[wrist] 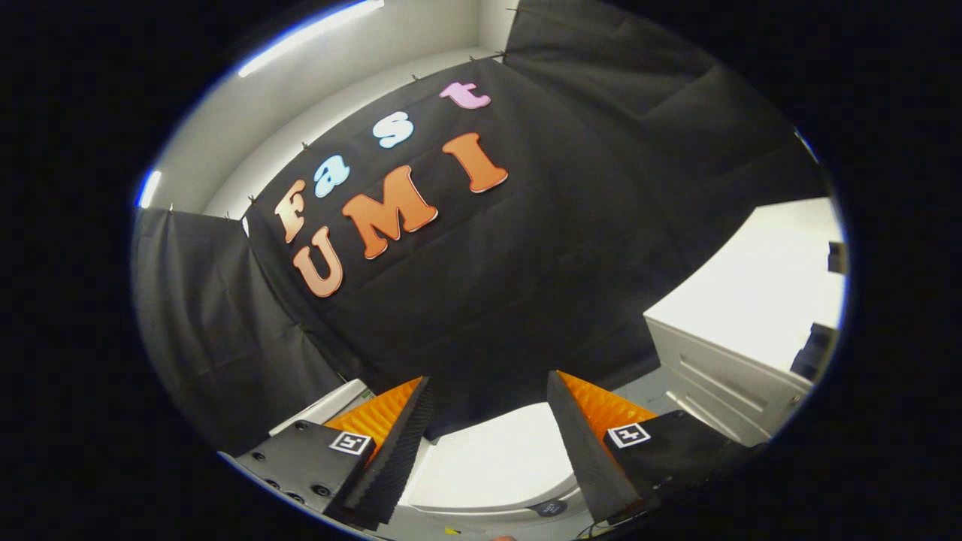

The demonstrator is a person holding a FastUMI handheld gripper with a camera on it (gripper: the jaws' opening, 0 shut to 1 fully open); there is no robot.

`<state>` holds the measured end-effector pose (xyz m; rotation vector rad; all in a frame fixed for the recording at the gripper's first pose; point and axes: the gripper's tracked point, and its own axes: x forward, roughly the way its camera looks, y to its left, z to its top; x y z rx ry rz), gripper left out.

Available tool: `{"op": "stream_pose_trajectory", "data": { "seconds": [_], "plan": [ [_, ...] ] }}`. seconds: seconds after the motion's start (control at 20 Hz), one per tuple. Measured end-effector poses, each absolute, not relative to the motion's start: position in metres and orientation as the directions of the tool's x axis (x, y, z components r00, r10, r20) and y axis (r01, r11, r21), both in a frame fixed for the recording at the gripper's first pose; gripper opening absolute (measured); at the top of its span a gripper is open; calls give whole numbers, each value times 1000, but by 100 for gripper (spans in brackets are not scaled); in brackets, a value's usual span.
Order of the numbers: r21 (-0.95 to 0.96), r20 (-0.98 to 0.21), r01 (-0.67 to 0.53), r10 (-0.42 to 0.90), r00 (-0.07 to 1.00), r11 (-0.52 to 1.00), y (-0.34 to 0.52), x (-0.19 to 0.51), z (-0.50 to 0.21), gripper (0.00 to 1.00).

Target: Open the toilet lid.

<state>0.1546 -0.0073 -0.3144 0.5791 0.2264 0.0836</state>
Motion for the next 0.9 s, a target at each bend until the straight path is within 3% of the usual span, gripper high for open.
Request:
{"op": "stream_pose_trajectory", "data": {
  "seconds": [0.5, 0.9],
  "plan": [
    [692, -437, 162, 230, 869, 703, 3, 138, -479, 98],
    [814, -540, 360, 369, 757, 455, 5, 135, -565, 97]
  ]
}}
